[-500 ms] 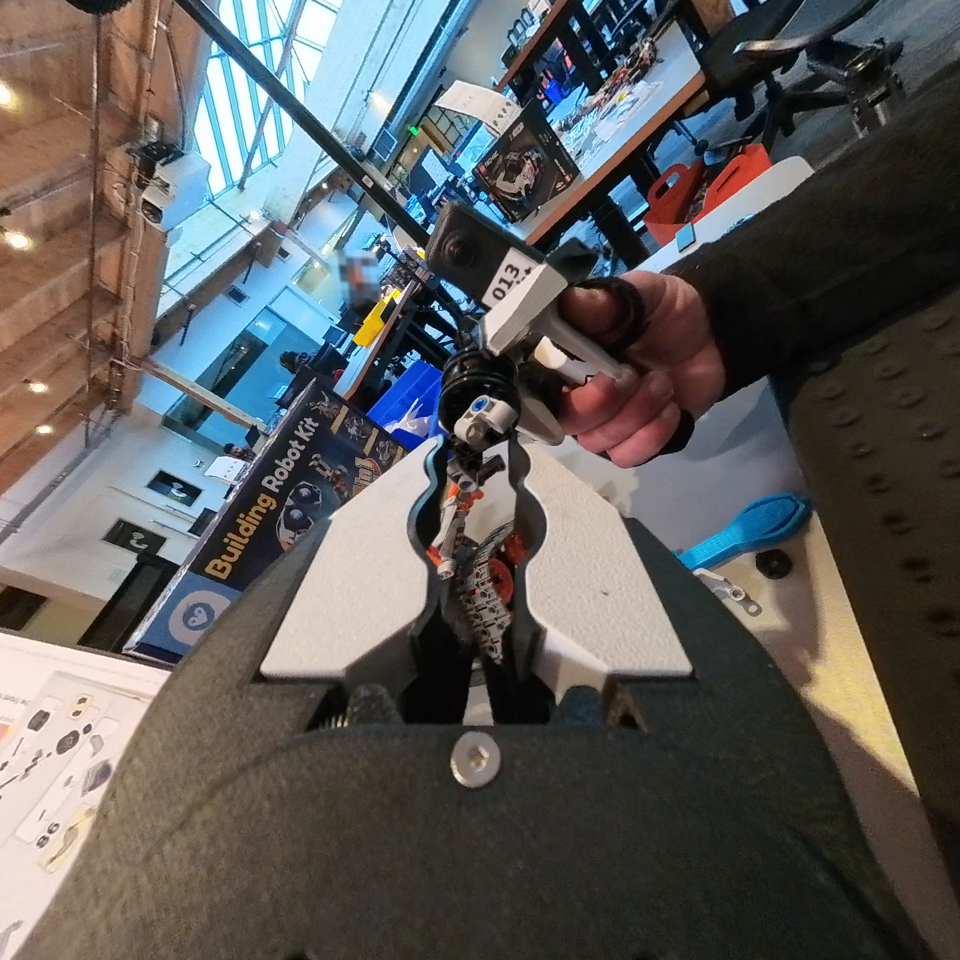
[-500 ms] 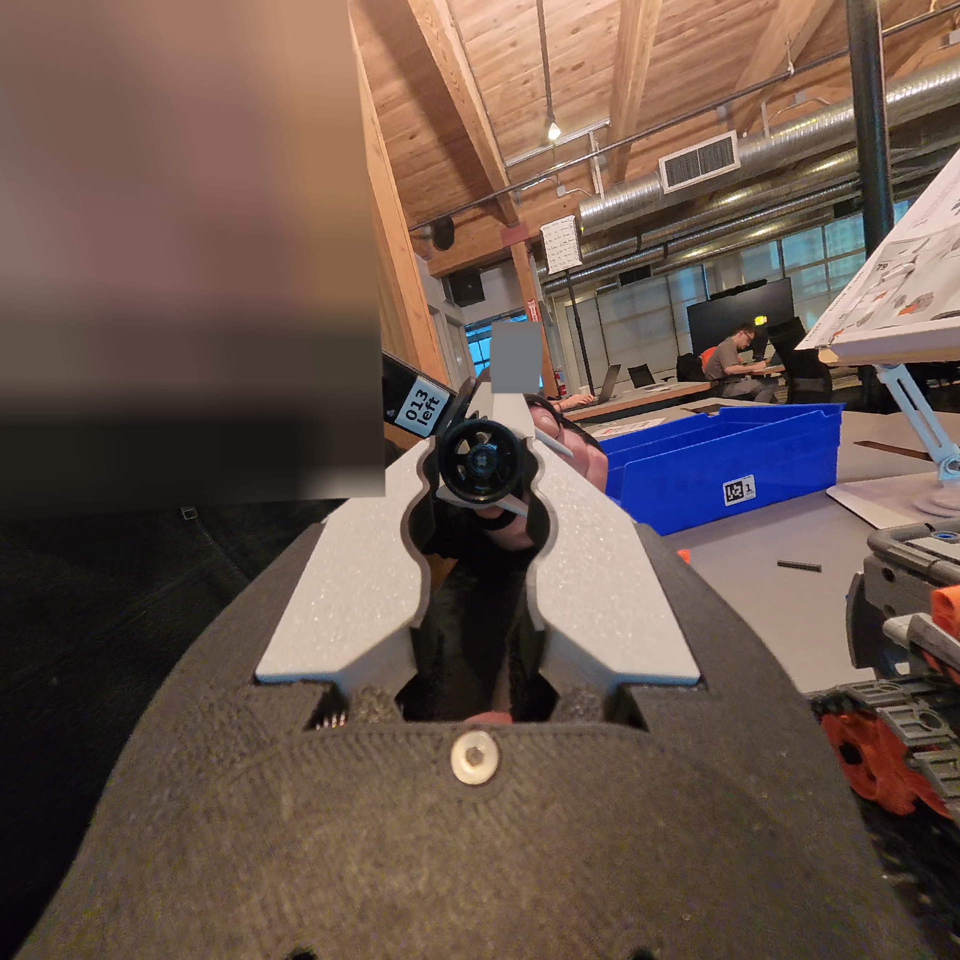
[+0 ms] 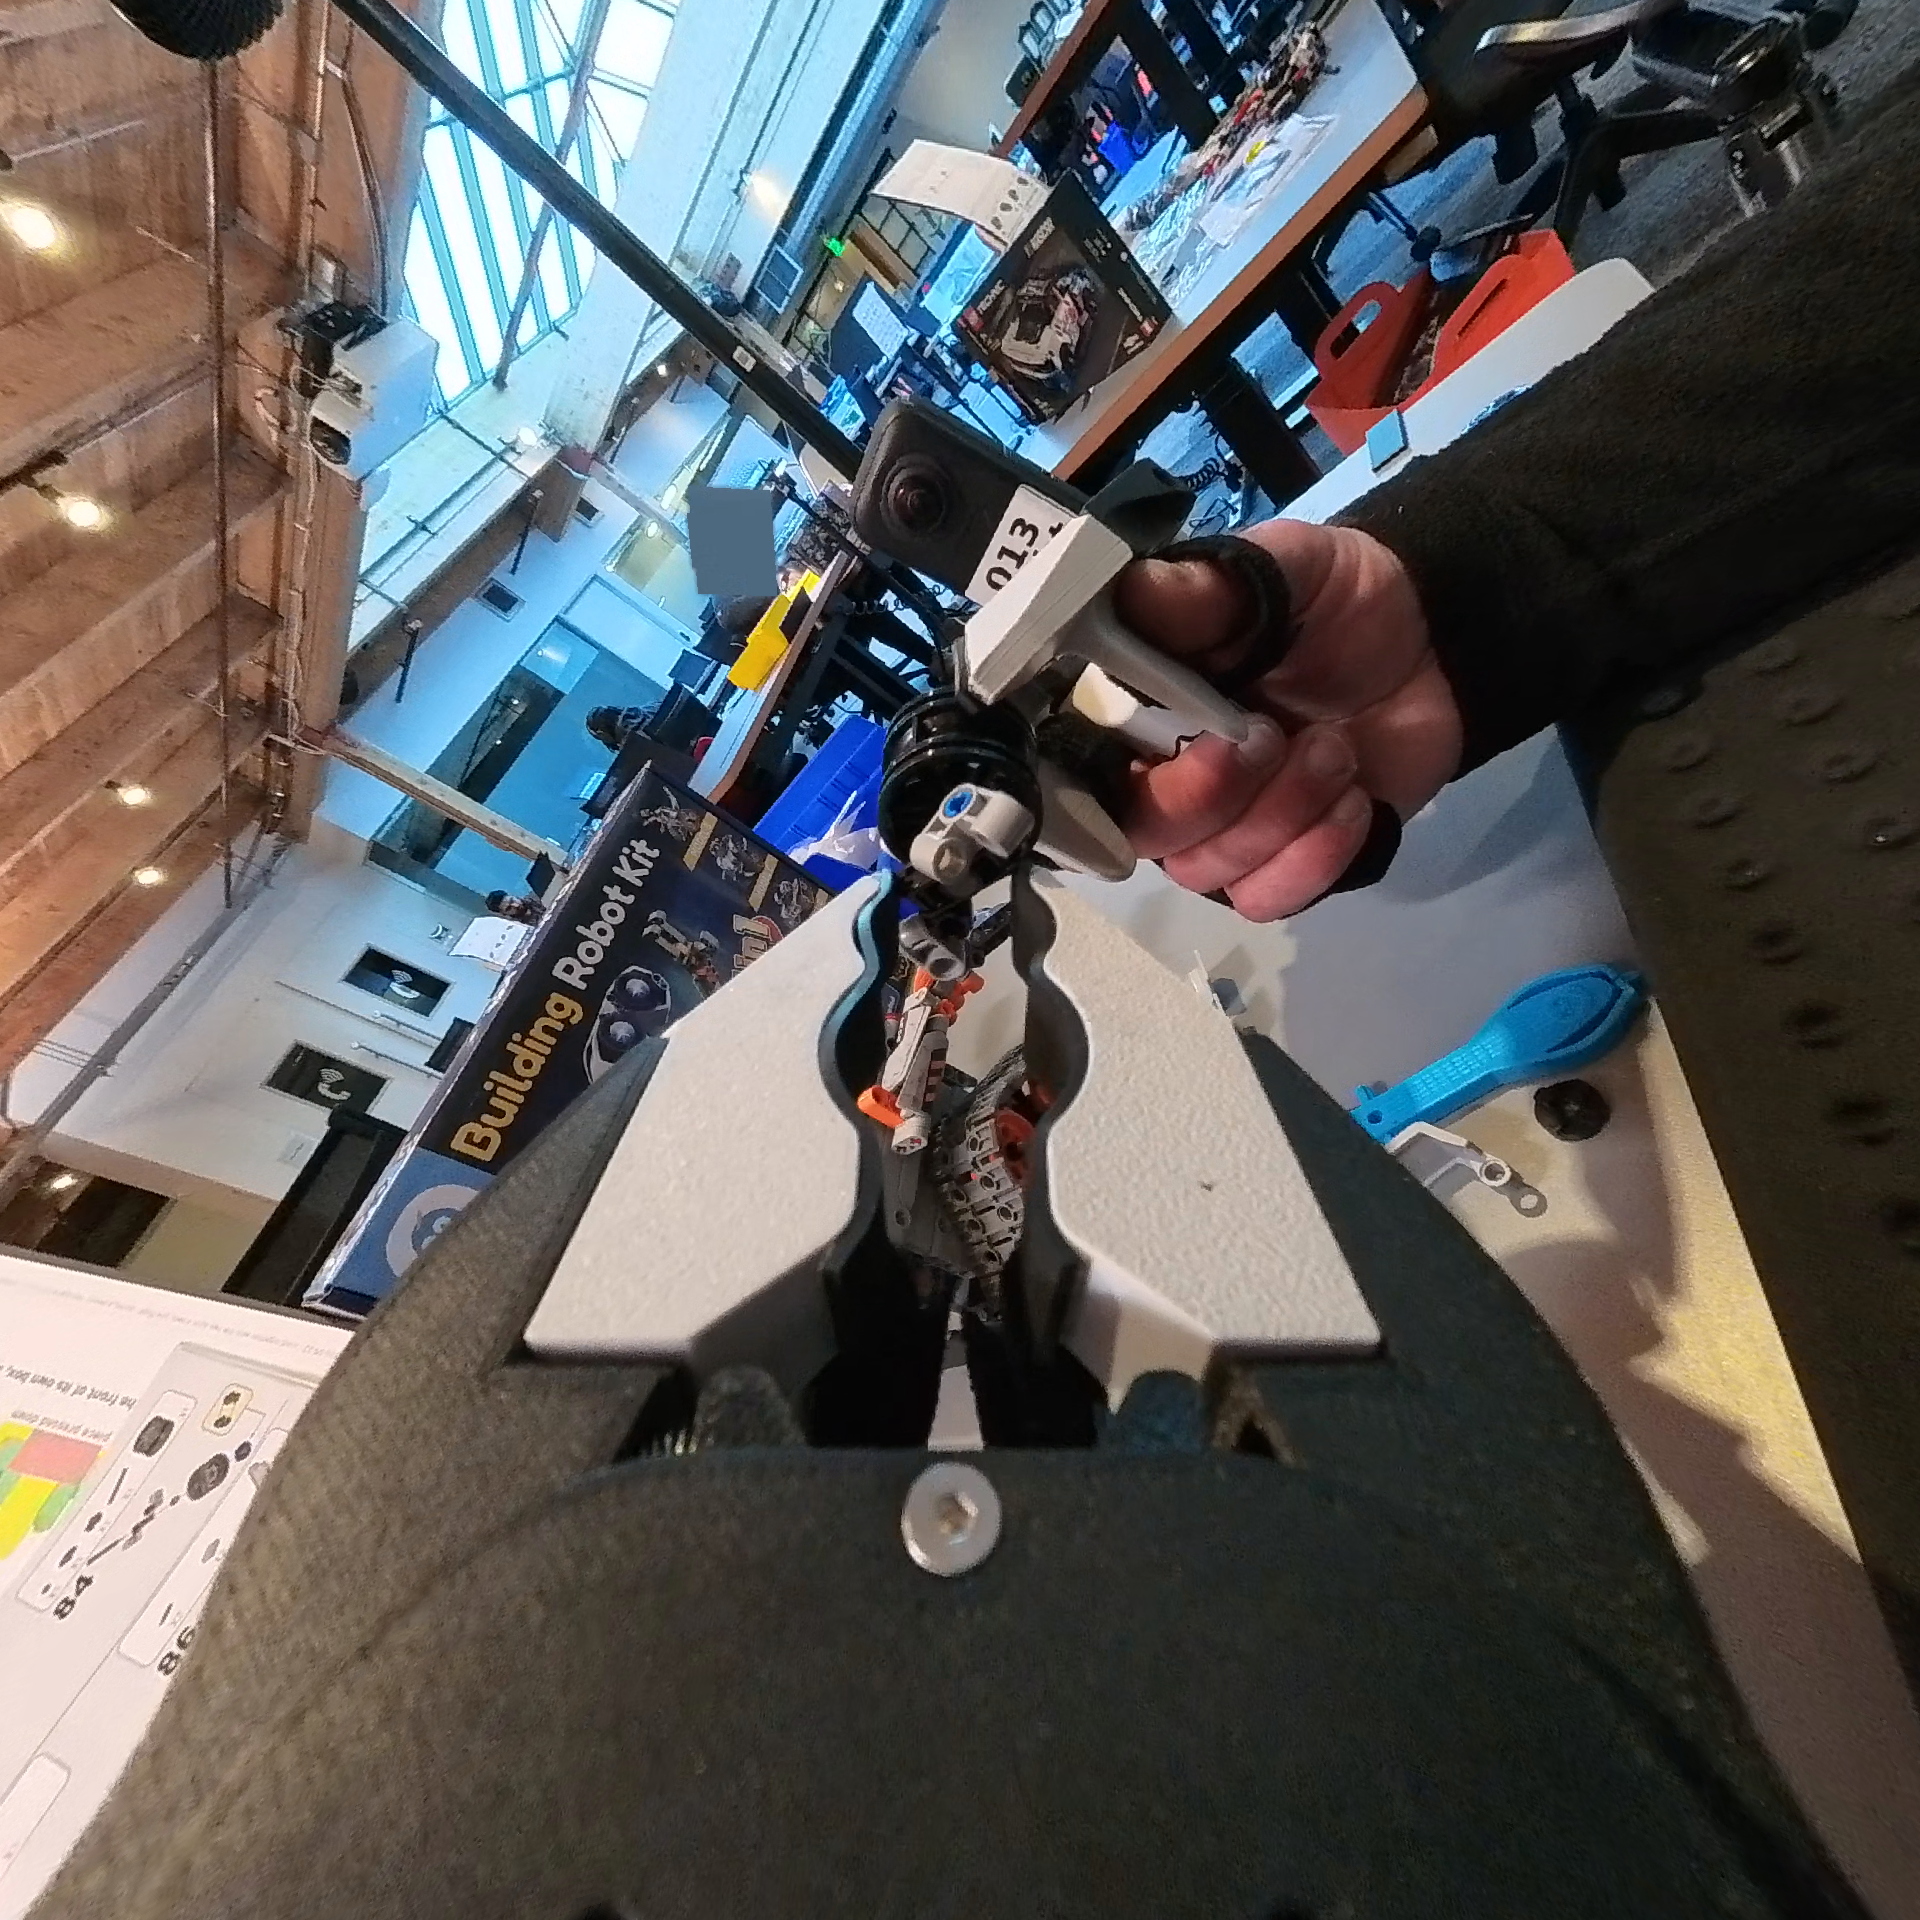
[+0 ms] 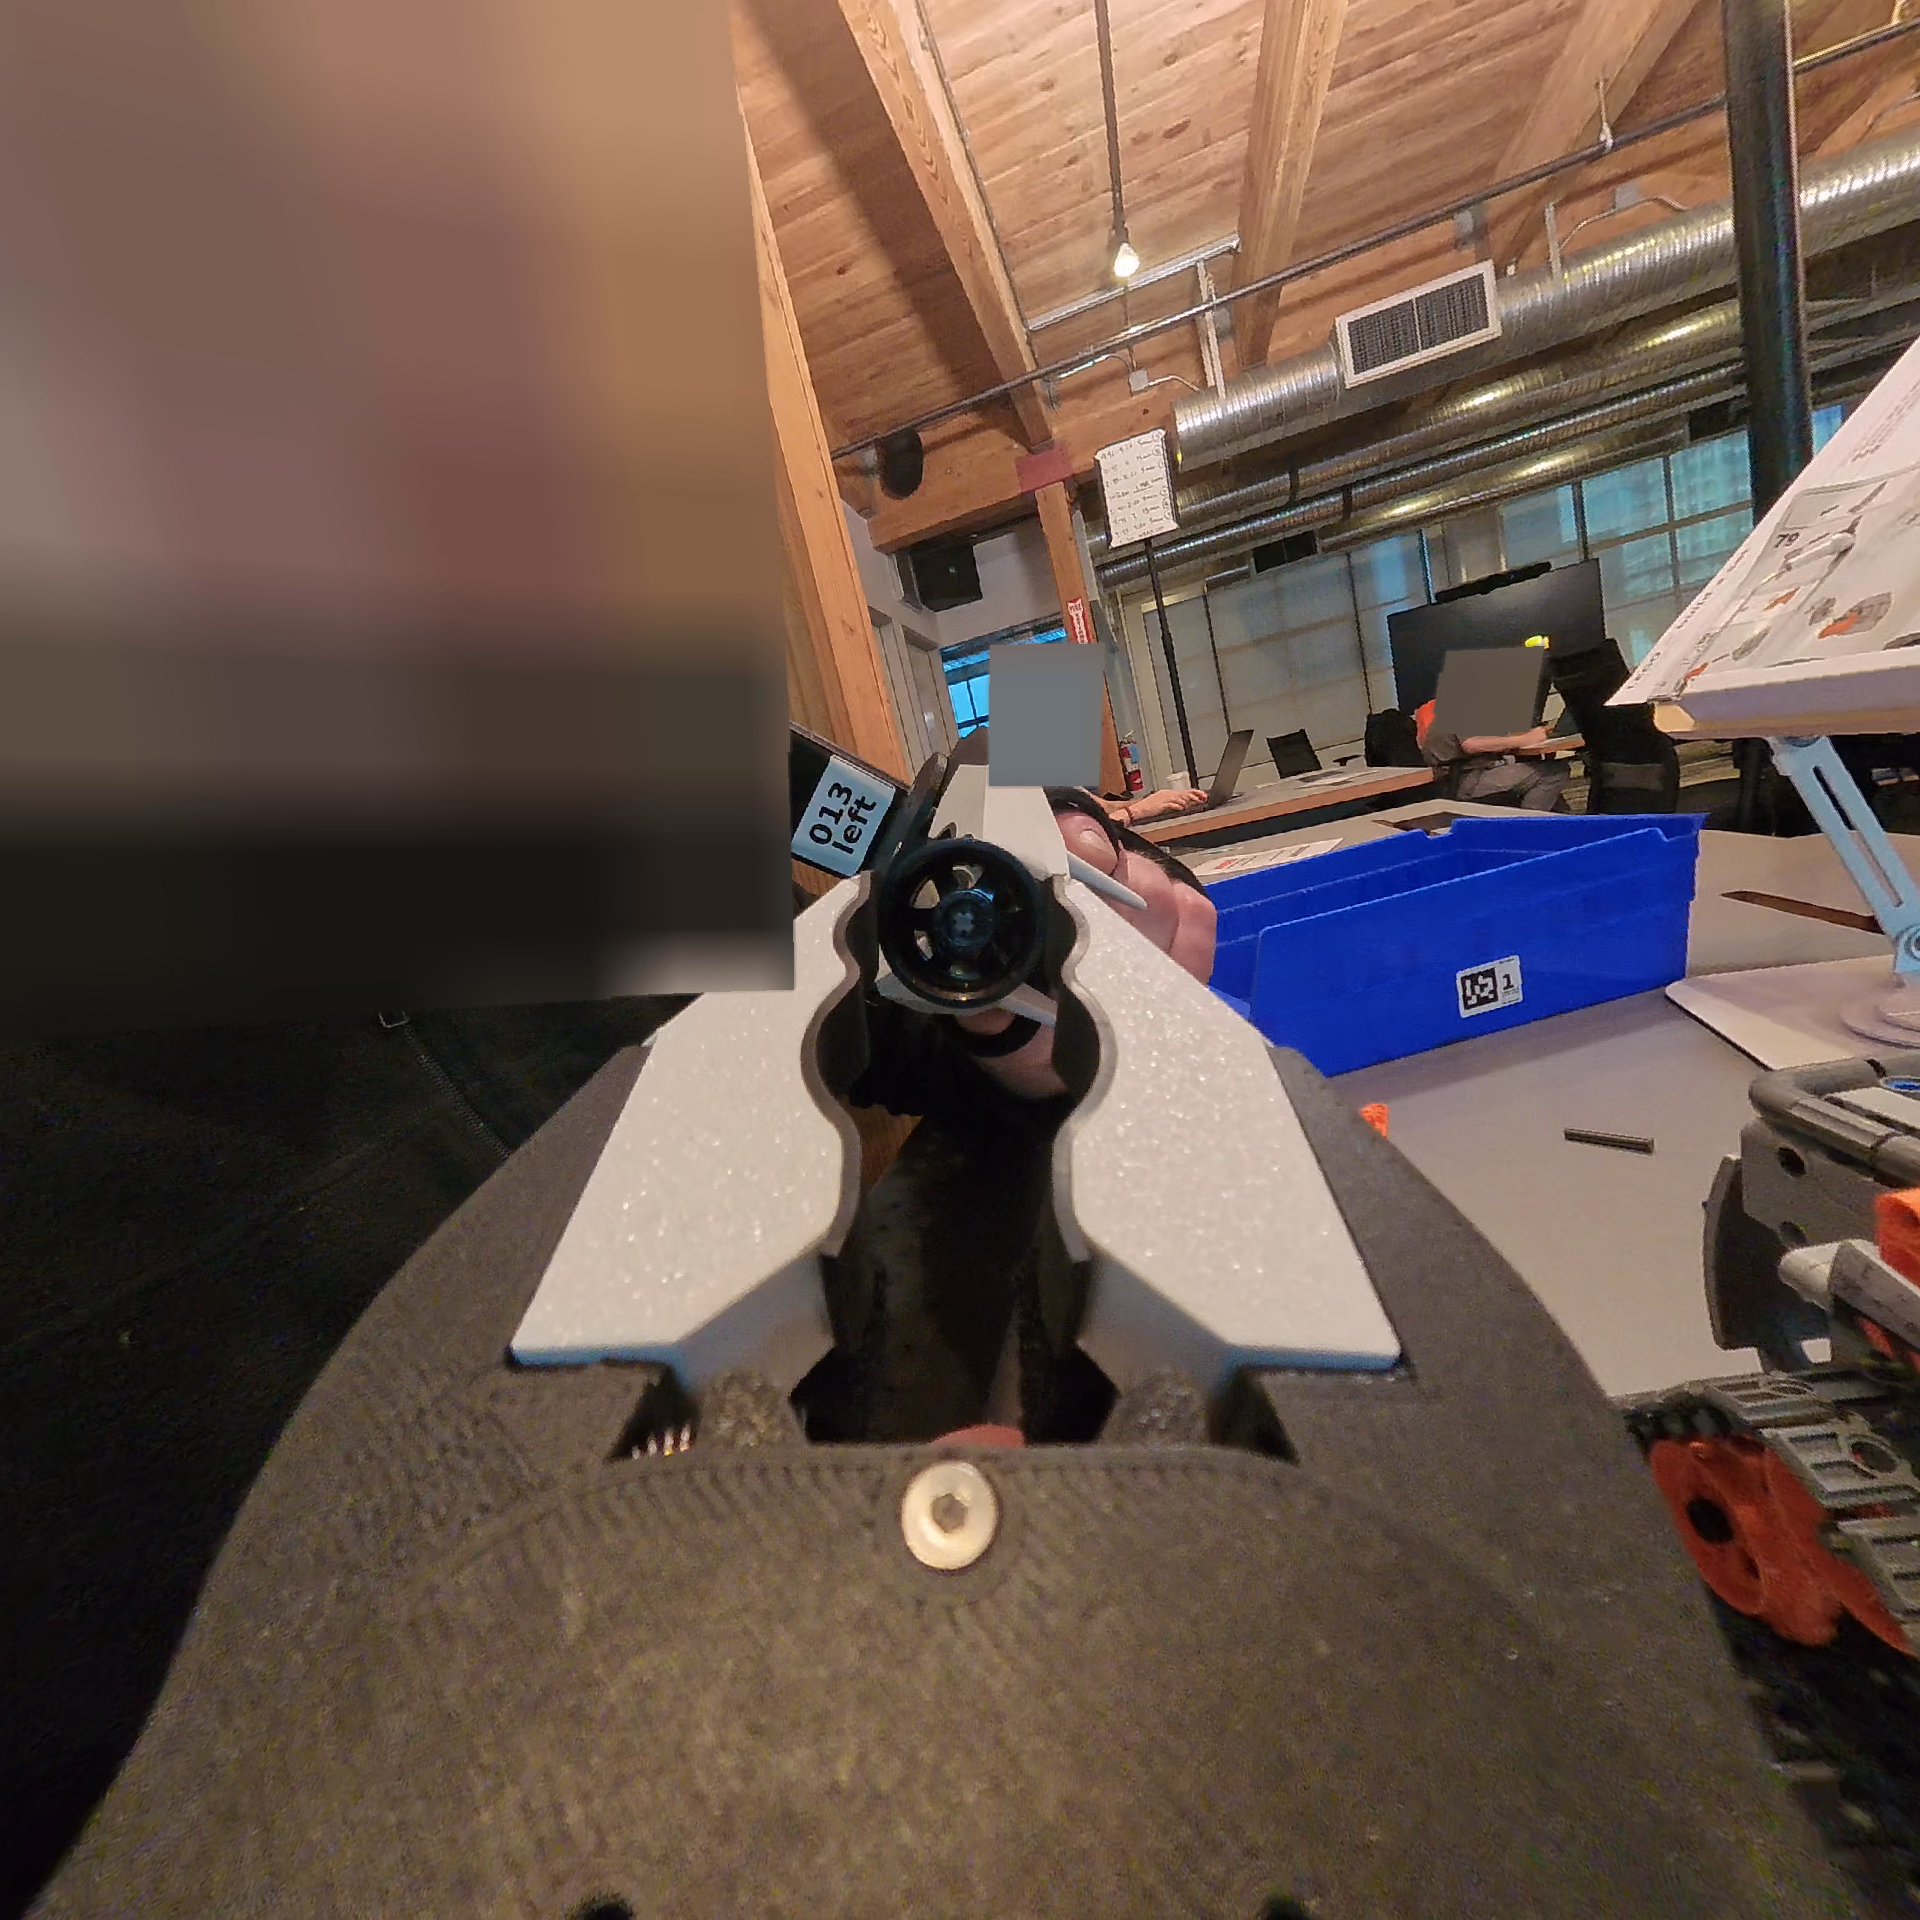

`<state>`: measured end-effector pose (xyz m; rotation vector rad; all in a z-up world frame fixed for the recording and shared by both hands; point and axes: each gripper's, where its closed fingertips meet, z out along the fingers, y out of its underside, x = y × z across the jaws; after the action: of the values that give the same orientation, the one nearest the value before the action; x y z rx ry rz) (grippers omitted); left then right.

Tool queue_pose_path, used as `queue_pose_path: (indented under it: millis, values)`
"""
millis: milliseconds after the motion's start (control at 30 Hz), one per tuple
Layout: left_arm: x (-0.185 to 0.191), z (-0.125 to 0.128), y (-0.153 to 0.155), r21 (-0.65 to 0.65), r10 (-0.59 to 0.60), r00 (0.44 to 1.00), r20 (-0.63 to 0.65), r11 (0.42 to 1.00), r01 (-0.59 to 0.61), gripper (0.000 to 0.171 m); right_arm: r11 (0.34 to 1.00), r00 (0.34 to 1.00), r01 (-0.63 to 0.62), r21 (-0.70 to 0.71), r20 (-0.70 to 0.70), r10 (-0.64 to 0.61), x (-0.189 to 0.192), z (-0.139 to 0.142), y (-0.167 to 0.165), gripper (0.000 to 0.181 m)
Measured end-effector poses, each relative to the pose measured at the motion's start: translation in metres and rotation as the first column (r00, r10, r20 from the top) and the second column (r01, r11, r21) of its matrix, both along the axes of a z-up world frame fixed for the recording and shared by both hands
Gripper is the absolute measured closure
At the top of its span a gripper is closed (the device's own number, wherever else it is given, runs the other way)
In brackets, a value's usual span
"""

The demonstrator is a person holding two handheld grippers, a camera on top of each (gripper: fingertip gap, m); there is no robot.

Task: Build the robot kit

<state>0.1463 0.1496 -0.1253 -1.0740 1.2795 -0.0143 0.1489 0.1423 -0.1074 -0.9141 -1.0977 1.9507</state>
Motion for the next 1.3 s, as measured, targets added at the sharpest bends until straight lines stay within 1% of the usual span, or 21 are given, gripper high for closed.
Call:
queue_pose_path:
  millis: [100,400,633,767,867,967,1100,1167,1300]
  values:
    - [-0.001,0.000,0.001,0.004,0.008,1.000,-0.002,1.000,-0.008,0.159,1.000,1.000,-0.004,0.000,-0.004,0.004,0.001,0.001,0.000,0.153]
    - [-0.002,-0.001,0.001,-0.008,-0.003,1.000,0.002,1.000,0.003,0.159,1.000,1.000,0.013,0.019,0.001,-0.013,0.000,0.000,-0.001,0.152]
    - [-0.002,-0.005,0.004,-0.094,-0.025,0.999,0.038,0.995,0.028,0.159,0.997,0.998,0.056,0.055,0.012,-0.057,0.000,-0.002,0.001,0.152]
    - [-0.002,-0.006,0.005,-0.170,-0.047,0.996,0.075,0.984,0.059,0.159,0.994,0.997,0.078,0.080,0.021,-0.080,0.000,-0.003,0.002,0.152]
    - [-0.002,-0.008,0.005,-0.244,-0.074,0.991,0.110,0.965,0.099,0.159,0.986,0.993,0.110,0.124,0.032,-0.115,0.000,-0.005,0.002,0.153]
    - [-0.002,-0.010,0.005,-0.330,-0.105,0.981,0.160,0.932,0.153,0.159,0.967,0.983,0.163,0.198,0.047,-0.175,-0.001,-0.008,0.002,0.152]
    - [-0.002,-0.013,0.007,-0.373,-0.116,0.976,0.184,0.910,0.179,0.160,0.948,0.974,0.200,0.250,0.058,-0.220,-0.001,-0.011,0.004,0.152]
    - [-0.003,-0.014,0.007,-0.399,-0.123,0.972,0.200,0.896,0.195,0.160,0.928,0.964,0.229,0.293,0.062,-0.258,-0.002,-0.012,0.005,0.152]
    - [-0.004,-0.019,0.011,-0.484,-0.131,0.957,0.259,0.840,0.246,0.161,0.872,0.932,0.303,0.386,0.073,-0.356,-0.003,-0.017,0.010,0.152]
